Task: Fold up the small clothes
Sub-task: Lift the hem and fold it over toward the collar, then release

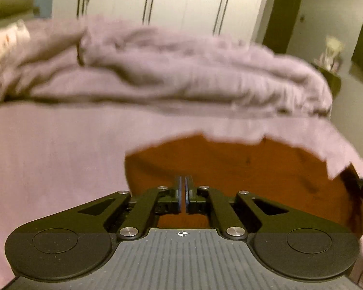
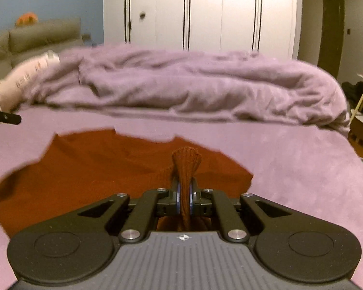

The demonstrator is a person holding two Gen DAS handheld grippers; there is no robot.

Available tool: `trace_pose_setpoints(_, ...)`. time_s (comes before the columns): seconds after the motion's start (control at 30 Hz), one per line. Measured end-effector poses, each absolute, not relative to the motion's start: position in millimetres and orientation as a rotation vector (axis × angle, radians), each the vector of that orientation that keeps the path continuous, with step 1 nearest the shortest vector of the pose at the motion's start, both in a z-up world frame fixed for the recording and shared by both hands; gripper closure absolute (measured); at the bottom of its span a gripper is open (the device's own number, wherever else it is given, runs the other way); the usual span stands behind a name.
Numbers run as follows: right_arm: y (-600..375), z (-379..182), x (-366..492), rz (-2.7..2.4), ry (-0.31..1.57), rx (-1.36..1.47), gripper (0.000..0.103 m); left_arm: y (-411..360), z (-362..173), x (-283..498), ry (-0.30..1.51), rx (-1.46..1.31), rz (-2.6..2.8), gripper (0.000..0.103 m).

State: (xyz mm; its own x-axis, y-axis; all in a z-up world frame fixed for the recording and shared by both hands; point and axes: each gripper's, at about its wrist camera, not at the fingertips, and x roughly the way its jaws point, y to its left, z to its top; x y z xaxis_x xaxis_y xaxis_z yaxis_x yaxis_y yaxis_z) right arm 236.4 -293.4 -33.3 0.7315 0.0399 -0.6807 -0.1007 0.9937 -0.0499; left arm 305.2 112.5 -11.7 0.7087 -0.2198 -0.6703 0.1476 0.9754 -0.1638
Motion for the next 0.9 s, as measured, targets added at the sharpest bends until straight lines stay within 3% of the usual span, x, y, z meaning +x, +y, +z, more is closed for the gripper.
trace_pose_setpoints(0.03, -292, -41, 239, 0.076, 0.767, -0.088, 0.097, 112, -22, 304, 0.786, -0.087, -0.206, 0.085)
trace_pose_setpoints(0.07, -293, -49, 240, 0.076, 0.786, -0.083, 0.097, 111, -35, 303, 0.818, -0.062, -0.212, 0.068)
trace_pose_setpoints(0.1, -294, -54, 240, 0.074, 0.797, -0.078, 0.097, 110, -44, 302, 0.835, -0.038, -0.211, 0.058)
trace_pose_setpoints(0.2, -301, -65, 239, 0.073, 0.830, -0.050, 0.097, 112, -66, 301, 0.889, -0.027, -0.211, 0.057)
trace_pose_setpoints(0.23, -303, -68, 237, 0.074, 0.840, -0.040, 0.097, 113, -71, 301, 0.909, -0.044, -0.216, 0.058)
trace_pose_setpoints(0.27, -304, -70, 236, 0.074, 0.847, -0.034, 0.097, 114, -74, 302, 0.924, -0.057, -0.226, 0.066)
trace_pose_setpoints(0.3, -305, -72, 235, 0.074, 0.854, -0.026, 0.097, 114, -74, 303, 0.928, -0.052, -0.223, 0.090)
trace_pose_setpoints(0.33, -306, -74, 235, 0.075, 0.862, -0.021, 0.097, 114, -74, 301, 0.927, -0.038, -0.217, 0.092)
trace_pose_setpoints(0.67, -303, -51, 224, 0.082, 0.770, -0.056, 0.097, 114, -7, 272, 0.737, -0.044, -0.203, 0.095)
trace_pose_setpoints(0.9, -303, -23, 271, -0.004, 0.657, -0.096, 0.097, 102, 37, 326, 0.609, -0.045, -0.109, 0.094)
